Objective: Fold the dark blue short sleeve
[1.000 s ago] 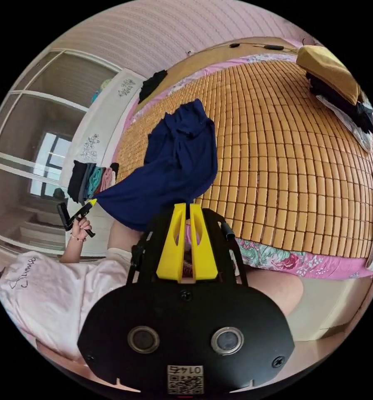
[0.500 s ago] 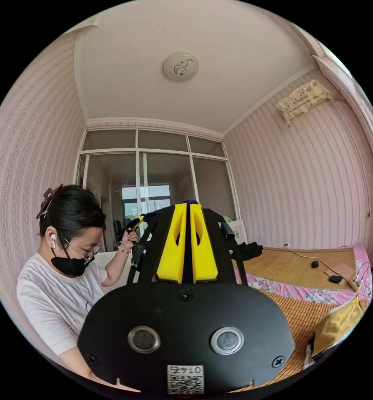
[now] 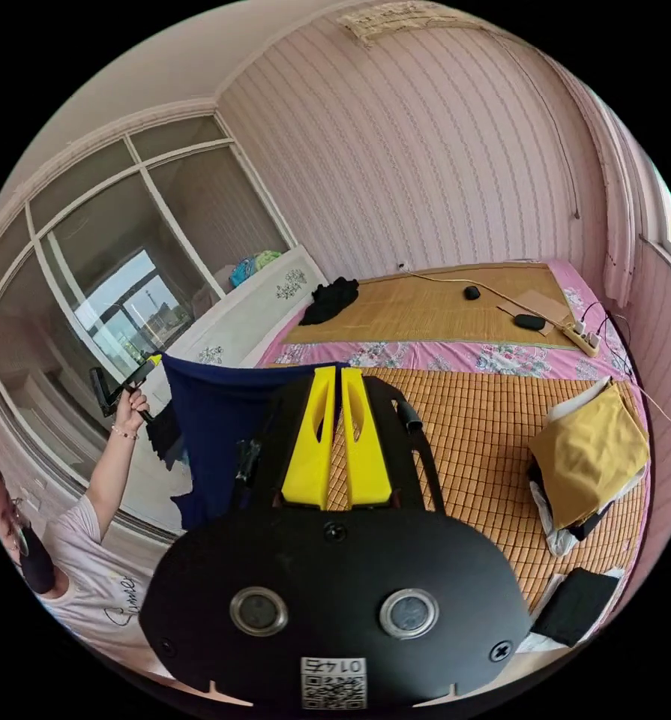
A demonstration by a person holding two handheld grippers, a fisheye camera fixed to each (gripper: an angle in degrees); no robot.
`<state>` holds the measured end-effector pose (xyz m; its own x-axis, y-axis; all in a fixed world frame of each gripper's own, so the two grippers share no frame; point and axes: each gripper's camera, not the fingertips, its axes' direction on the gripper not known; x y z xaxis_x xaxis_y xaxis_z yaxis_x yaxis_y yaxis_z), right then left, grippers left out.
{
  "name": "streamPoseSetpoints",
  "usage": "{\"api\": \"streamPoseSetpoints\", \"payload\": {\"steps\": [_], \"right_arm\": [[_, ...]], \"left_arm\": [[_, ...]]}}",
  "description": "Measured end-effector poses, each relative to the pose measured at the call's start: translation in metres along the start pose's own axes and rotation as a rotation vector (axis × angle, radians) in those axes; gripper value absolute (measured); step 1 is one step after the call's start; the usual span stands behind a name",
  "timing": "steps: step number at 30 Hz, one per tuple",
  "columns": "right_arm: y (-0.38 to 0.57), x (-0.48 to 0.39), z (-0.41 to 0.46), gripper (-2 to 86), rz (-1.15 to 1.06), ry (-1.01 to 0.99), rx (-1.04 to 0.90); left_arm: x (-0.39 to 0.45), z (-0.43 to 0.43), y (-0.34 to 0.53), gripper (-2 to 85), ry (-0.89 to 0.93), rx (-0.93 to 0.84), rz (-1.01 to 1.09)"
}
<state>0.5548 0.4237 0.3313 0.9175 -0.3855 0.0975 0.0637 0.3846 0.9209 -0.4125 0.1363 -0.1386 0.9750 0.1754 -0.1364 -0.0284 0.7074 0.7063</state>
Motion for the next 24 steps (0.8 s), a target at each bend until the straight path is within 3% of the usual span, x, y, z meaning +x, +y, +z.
{"api": "streamPoseSetpoints", "payload": {"steps": [5, 9, 12, 17, 24], "right_arm": [[-0.054, -0.039, -0.044, 0.5, -0.101, -0.038, 0.276], [-0.055, -0.057, -0.051, 0.5, -0.205, -0.047, 0.289], [-0.026, -0.040, -0.023, 0.5, -0.188, -0.019, 0.181], [0.051, 0.016, 0.064, 0.6, -0.043, 0.079, -0.097], [0.158, 0.097, 0.176, 0.7, 0.325, 0.110, -0.424]], "left_arm": [[0.023, -0.010, -0.056, -1.0, -0.009, 0.196, 0.045], [0.024, 0.005, -0.057, -1.0, -0.004, 0.140, 0.083], [0.013, 0.041, -0.032, -1.0, 0.029, -0.002, 0.061], [-0.005, 0.134, 0.049, -1.0, 0.055, -0.390, -0.015], [-0.016, 0.214, 0.140, -1.0, 0.048, -0.715, -0.147]]}}
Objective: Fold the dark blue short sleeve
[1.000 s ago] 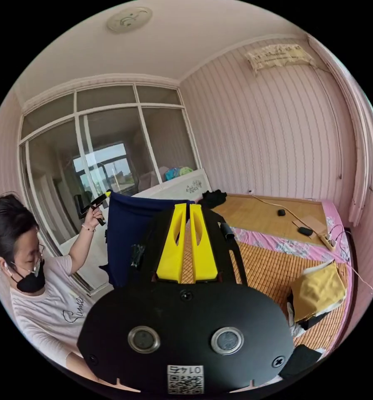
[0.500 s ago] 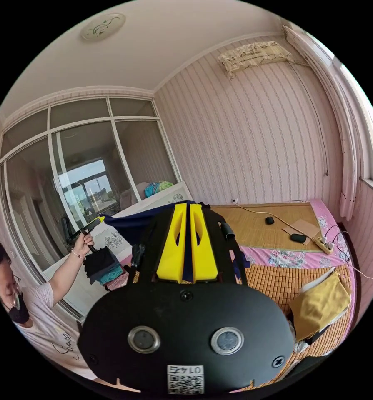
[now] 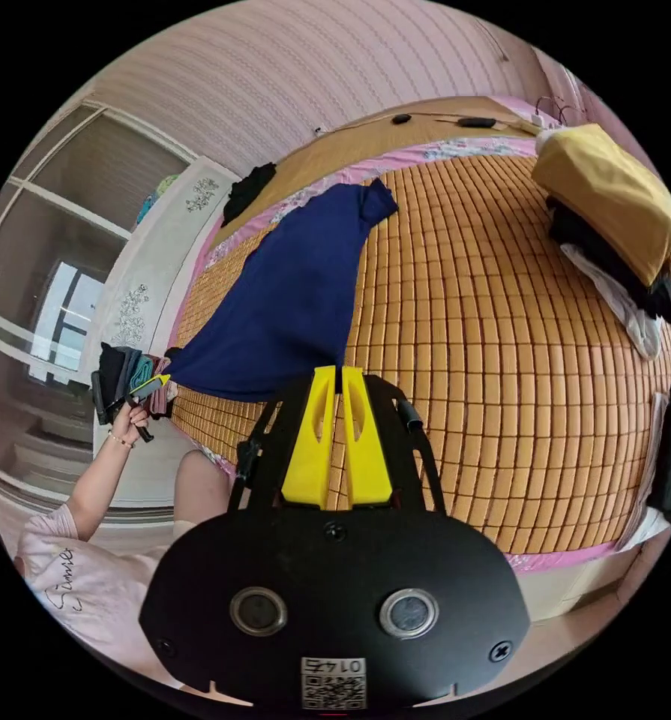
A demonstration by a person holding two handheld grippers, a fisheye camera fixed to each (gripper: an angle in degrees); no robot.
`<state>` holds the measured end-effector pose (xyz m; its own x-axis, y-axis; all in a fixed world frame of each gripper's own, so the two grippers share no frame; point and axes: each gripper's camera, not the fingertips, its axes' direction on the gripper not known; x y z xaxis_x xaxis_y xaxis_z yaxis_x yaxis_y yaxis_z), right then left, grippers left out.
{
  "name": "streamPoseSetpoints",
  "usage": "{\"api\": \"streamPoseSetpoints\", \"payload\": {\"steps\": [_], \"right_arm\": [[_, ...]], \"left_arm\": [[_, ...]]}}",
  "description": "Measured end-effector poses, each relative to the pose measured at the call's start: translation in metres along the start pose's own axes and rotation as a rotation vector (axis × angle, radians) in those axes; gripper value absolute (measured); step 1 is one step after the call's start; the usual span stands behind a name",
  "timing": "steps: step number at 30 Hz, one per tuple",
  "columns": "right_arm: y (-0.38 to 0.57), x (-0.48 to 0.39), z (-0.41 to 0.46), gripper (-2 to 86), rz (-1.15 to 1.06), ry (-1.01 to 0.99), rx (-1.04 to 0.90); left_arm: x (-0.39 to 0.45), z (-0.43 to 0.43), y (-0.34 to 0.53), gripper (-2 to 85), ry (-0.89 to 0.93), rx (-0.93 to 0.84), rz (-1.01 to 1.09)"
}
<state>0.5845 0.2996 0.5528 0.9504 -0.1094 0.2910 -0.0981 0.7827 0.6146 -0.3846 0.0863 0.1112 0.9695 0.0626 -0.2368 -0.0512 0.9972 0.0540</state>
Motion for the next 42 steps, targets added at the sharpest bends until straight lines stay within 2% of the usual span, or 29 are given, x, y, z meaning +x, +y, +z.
{"api": "streamPoseSetpoints", "payload": {"steps": [4, 8, 13, 24, 31, 34, 36, 39, 42], "right_arm": [[0.012, 0.014, 0.029, 0.7, 0.055, 0.028, -0.115], [0.017, 0.011, 0.030, 0.7, 0.029, 0.062, -0.169], [0.023, 0.005, 0.022, 0.8, 0.020, 0.001, -0.184], [0.029, -0.028, 0.030, 1.8, -0.080, 0.074, -0.342], [0.008, -0.039, 0.037, 6.0, -0.129, 0.121, -0.409], [-0.027, -0.044, 0.024, 7.3, -0.179, 0.186, -0.362], [-0.064, -0.049, 0.017, 7.6, -0.210, 0.213, -0.283], [-0.140, -0.052, 0.020, 8.5, -0.231, 0.263, -0.137], [-0.214, -0.043, 0.038, 10.3, -0.151, 0.254, -0.049]], "left_arm": [[0.004, 0.029, 0.001, -1.0, -0.030, -0.142, 0.018], [0.013, 0.033, -0.003, -1.0, -0.015, -0.204, 0.064], [0.028, 0.029, -0.007, -1.0, -0.017, -0.248, 0.109], [0.060, 0.025, -0.018, -0.7, 0.015, -0.337, 0.132], [0.087, 0.025, -0.048, 0.4, -0.106, -0.370, 0.191], [0.096, 0.015, -0.075, 0.2, -0.187, -0.324, 0.243], [0.102, 0.013, -0.098, -0.1, -0.180, -0.270, 0.266], [0.116, 0.023, -0.146, -0.3, -0.125, -0.183, 0.310], [0.140, 0.046, -0.202, -0.5, -0.037, -0.141, 0.391]]}}
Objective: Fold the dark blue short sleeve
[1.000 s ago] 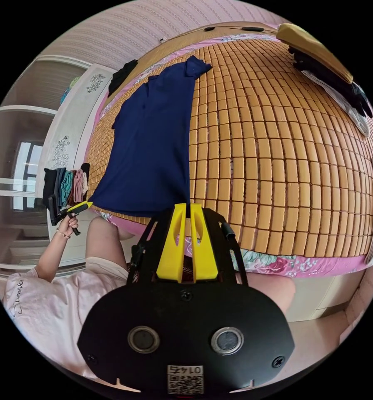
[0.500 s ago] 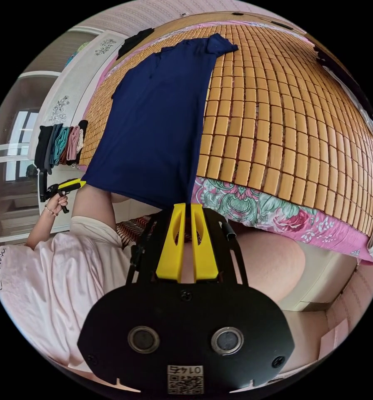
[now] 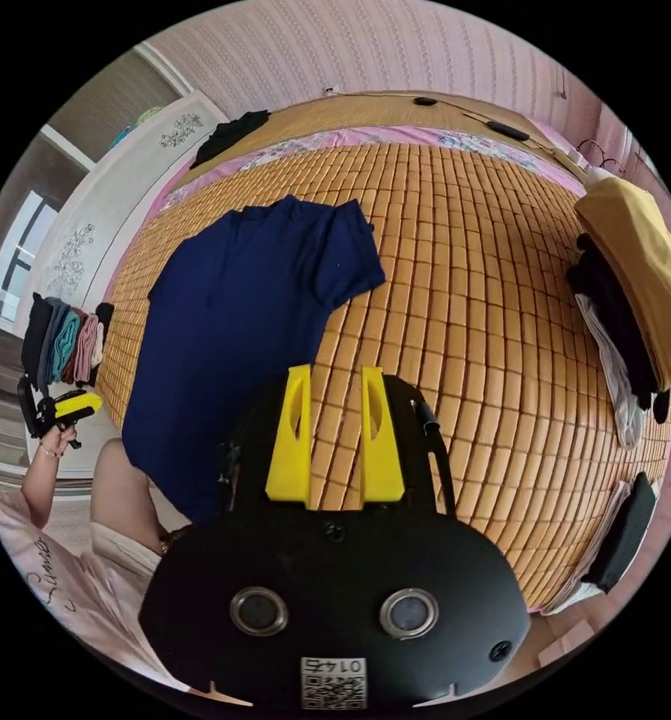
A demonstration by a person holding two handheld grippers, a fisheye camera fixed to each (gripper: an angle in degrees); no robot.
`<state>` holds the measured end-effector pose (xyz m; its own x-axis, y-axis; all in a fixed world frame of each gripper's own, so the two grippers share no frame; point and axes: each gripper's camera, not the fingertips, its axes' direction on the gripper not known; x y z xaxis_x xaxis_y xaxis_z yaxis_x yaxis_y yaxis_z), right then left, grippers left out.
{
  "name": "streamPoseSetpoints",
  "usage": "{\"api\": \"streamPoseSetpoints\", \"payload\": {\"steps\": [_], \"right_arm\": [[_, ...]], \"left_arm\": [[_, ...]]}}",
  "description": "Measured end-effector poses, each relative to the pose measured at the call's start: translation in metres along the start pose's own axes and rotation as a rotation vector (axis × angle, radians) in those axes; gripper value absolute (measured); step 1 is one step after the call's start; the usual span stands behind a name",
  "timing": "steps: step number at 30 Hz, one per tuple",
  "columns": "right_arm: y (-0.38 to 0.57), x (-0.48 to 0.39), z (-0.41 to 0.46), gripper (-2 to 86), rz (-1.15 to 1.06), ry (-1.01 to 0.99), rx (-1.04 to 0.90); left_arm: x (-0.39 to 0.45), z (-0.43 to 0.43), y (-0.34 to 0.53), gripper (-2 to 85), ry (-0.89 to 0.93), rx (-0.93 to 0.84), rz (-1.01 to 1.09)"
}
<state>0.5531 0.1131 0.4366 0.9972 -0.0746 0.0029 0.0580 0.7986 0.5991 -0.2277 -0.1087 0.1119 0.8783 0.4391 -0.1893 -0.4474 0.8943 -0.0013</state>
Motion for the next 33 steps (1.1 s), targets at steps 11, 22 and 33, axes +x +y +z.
{"api": "streamPoseSetpoints", "payload": {"steps": [11, 22, 33], "right_arm": [[-0.032, 0.031, -0.006, 0.7, 0.309, -0.103, 0.114], [-0.001, 0.019, -0.038, 2.8, 0.416, -0.080, 0.066], [-0.034, -0.003, -0.041, 7.3, 0.353, -0.143, 0.001]], "left_arm": [[0.035, 0.015, -0.191, -0.7, 0.179, 0.022, 0.207], [0.111, 0.068, -0.352, -0.7, 0.113, -0.032, 0.417], [0.187, 0.152, -0.442, -0.6, -0.036, -0.112, 0.630]]}}
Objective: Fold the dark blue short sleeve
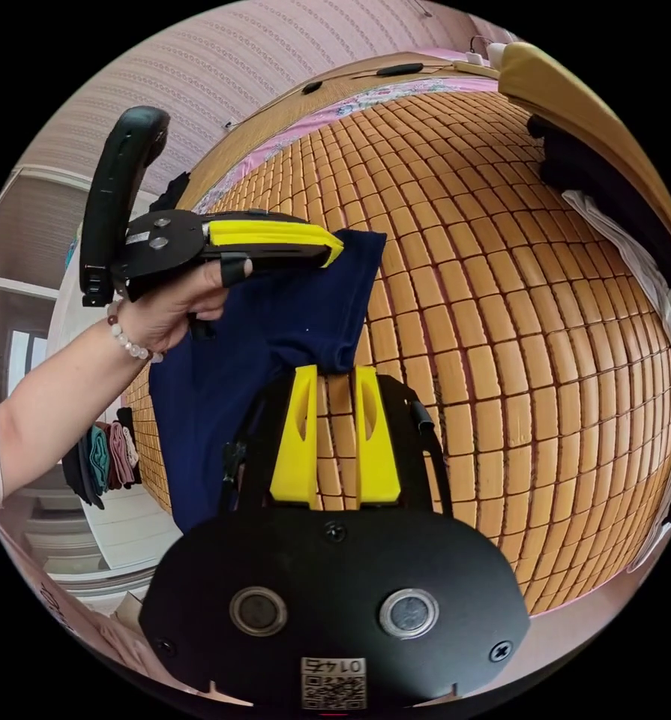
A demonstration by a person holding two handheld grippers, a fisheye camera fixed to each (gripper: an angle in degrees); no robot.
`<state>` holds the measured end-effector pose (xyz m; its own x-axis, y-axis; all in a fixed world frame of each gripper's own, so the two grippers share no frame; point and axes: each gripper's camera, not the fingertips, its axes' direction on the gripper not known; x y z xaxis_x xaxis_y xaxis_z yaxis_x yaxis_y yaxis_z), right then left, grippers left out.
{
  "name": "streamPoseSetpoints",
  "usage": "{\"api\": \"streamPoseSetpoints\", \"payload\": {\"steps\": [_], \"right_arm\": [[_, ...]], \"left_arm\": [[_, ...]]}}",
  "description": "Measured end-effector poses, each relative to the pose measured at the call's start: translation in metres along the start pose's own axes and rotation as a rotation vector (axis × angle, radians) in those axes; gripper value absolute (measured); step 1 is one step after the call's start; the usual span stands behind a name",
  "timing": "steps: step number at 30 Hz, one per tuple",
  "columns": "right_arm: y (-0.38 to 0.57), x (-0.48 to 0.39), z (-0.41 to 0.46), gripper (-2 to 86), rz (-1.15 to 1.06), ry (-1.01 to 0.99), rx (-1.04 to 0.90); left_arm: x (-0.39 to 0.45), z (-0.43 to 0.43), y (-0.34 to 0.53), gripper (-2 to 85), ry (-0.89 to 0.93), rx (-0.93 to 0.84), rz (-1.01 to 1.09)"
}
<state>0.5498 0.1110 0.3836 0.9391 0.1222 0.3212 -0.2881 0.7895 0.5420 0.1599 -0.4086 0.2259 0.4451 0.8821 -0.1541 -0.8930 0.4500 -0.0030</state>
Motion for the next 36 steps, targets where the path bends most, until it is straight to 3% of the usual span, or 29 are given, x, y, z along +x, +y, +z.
{"api": "streamPoseSetpoints", "payload": {"steps": [5, 10, 14, 24, 28, 36], "right_arm": [[-0.001, -0.016, -0.011, 4.1, -0.015, 0.021, -0.008], [-0.014, -0.049, -0.039, 0.8, -0.100, 0.026, 0.129], [-0.027, -0.065, -0.016, 0.0, -0.124, 0.155, -0.058], [-0.029, -0.110, -0.045, -0.1, -0.154, 0.206, -0.013], [-0.032, -0.141, -0.066, -0.1, -0.239, 0.217, -0.018], [-0.067, -0.290, -0.030, -0.2, -0.669, 0.089, -0.154]], "left_arm": [[-0.025, -0.003, 0.003, -0.7, 0.068, 0.059, -0.138], [-0.030, -0.005, 0.006, -0.7, 0.087, 0.065, -0.145], [-0.037, -0.004, 0.013, -0.7, 0.116, 0.089, -0.205], [-0.051, -0.039, 0.062, -0.1, 0.169, 0.218, -0.314], [-0.054, -0.087, 0.154, -0.1, 0.133, 0.328, -0.487], [-0.054, -0.111, 0.379, -0.9, -0.080, 0.119, -1.136]]}}
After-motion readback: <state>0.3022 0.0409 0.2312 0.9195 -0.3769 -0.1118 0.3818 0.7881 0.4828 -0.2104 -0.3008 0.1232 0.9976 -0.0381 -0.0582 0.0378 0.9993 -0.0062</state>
